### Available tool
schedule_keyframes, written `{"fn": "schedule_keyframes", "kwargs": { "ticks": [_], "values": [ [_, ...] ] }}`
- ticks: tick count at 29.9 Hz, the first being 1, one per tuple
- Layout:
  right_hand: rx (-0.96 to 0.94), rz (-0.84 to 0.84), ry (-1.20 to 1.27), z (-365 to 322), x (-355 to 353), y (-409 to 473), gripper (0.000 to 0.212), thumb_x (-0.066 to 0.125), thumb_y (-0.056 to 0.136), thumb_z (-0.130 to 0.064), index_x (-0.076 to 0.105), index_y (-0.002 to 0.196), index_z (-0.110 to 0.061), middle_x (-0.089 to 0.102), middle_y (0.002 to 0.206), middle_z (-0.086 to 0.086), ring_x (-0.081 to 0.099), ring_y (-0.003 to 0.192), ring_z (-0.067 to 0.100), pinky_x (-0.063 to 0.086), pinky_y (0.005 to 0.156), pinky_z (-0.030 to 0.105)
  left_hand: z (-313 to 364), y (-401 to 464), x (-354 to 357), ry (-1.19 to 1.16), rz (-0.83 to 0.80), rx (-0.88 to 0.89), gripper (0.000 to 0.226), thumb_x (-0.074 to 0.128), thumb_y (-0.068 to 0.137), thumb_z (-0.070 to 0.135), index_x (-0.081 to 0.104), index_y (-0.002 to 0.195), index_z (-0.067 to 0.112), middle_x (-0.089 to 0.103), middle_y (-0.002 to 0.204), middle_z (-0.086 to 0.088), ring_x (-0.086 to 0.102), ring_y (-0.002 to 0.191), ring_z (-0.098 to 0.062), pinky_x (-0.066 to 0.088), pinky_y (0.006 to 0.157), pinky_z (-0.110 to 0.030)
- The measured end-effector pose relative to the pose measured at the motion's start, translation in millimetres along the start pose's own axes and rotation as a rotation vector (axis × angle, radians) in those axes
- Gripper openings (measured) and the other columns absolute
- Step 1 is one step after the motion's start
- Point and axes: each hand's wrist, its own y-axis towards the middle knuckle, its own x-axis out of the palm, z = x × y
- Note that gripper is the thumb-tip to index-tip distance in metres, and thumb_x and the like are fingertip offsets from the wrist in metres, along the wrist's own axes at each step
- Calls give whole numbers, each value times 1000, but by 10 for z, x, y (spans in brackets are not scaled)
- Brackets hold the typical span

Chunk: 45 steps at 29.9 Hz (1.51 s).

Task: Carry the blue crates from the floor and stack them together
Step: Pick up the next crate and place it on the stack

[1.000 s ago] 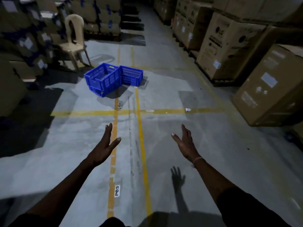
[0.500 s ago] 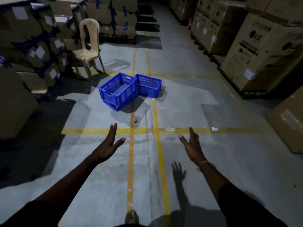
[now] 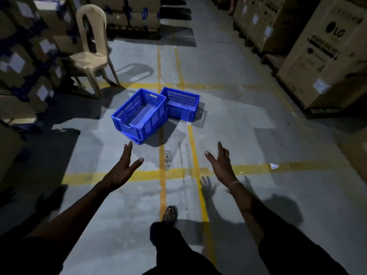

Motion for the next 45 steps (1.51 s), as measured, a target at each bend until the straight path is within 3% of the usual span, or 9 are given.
{"fn": "schedule_keyframes", "kwargs": {
  "ticks": [3,9,15,20,25,33,40,43,45],
  "values": [
    [23,-21,-19,-240,227,790,85,54,93,-64,13,160,-32,12,164,-2,18,152,28,22,121,47,-47,719,-260,-15,-3,-28,88,51,94,61,-7,157,42,-14,165,18,-7,152,-1,10,123,-33],
    [7,-78,-94,-901,675,2244,84,53,94,-61,14,160,-29,14,164,-1,18,151,26,21,120,44,-117,1988,-787,-51,14,-27,86,51,98,54,-9,158,39,-12,159,28,-7,148,6,9,119,-25],
    [-29,-147,-152,-1563,1183,3575,85,56,93,-61,15,160,-28,18,162,-1,22,150,26,26,120,44,-337,3110,-1153,-135,48,-84,84,50,100,50,-9,158,37,-11,153,31,-7,149,3,8,123,-30],
    [-42,-173,-224,-2036,1778,4852,87,58,93,-59,15,161,-26,11,166,5,16,153,27,22,122,43,-691,4221,-1476,-150,60,-158,84,50,100,47,-7,160,29,-7,158,24,1,153,-8,11,126,-38],
    [-73,-228,-335,-2331,2406,5968,90,57,91,-63,18,160,-20,24,159,11,26,148,31,25,120,45,-1086,5217,-1728,-141,100,-221,84,49,102,45,-6,160,18,-8,167,6,-6,151,-4,5,124,-30],
    [-134,-399,-491,-2626,3135,7342,86,54,94,-60,16,161,-20,16,165,7,17,151,30,18,120,41,-1553,6095,-1919,-192,111,-295,90,49,99,53,-8,160,22,-12,166,11,-11,151,-3,5,122,-28],
    [-199,-622,-615,-2528,3748,8445,89,57,93,-61,14,161,-24,8,168,8,6,155,29,11,122,43,-1835,6604,-1857,-220,319,-454,89,51,100,46,-11,159,24,-14,166,8,-17,147,1,10,120,-25],
    [-245,-714,-662,-2424,3996,8872,86,58,94,-57,16,161,-23,9,168,7,6,155,27,11,123,41,-1966,6790,-1704,-252,399,-544,92,51,98,51,-12,159,25,-18,166,4,-16,152,-11,12,125,-36],
    [-268,-780,-675,-2329,4147,9145,85,58,95,-55,16,161,-22,9,168,6,7,155,26,13,123,41,-2051,6930,-1561,-289,469,-597,89,51,99,49,-10,160,26,-17,161,14,-9,154,-20,13,125,-41]
  ]
}}
